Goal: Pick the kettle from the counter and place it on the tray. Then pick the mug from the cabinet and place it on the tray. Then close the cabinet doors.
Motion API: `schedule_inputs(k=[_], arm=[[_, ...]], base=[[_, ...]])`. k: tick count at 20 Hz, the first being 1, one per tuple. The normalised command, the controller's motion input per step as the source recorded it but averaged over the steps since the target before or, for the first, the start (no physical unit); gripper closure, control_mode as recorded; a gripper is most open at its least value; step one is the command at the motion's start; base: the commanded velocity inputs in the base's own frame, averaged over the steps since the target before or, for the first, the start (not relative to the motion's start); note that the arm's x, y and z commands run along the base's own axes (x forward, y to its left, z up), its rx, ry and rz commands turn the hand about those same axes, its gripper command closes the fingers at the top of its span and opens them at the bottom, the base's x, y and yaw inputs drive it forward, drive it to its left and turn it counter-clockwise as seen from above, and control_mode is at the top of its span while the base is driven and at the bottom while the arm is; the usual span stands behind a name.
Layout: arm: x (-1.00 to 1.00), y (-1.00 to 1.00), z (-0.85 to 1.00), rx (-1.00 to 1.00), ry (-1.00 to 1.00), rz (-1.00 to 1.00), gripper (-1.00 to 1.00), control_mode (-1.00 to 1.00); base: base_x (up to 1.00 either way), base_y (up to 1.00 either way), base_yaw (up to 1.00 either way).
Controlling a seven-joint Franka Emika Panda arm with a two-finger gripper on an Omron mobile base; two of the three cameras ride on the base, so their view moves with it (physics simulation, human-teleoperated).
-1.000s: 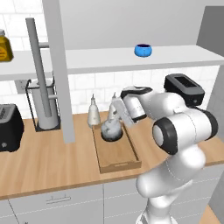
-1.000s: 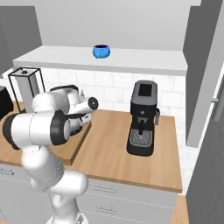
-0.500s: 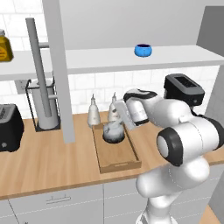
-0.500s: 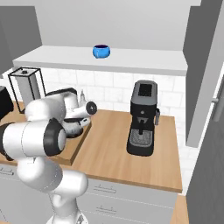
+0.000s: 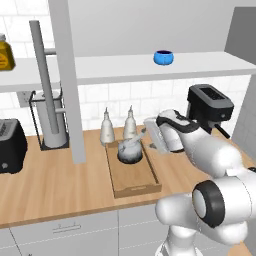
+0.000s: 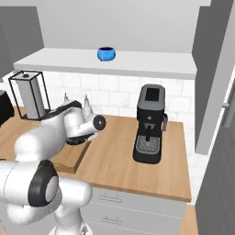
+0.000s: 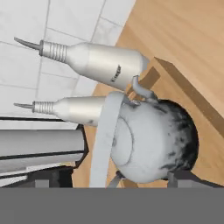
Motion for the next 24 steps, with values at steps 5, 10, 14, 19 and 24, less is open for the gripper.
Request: schedule_inputs(k=[5, 10, 14, 19, 24], arm=[[-0.6, -0.07, 0.82, -0.09, 0.04, 0.05, -1.0, -1.0], [-0.08, -0.09, 0.06, -0.1, 0.01, 0.13, -1.0, -1.0], [-0.46, -0.29, 0.95, -0.37, -0.03, 0.07, -1.0, -1.0], [-0.29, -0.07, 1.0, -0.56, 0.0, 0.0, -1.0, -1.0], [-0.16, -0.1, 0.77, -0.54, 0.01, -0.01, -1.0, -1.0]], base=[[0.0, 0.0, 0.0], [0.0, 0.0, 0.0], [0.0, 0.0, 0.0], [0.0, 0.0, 0.0], [0.0, 0.0, 0.0]])
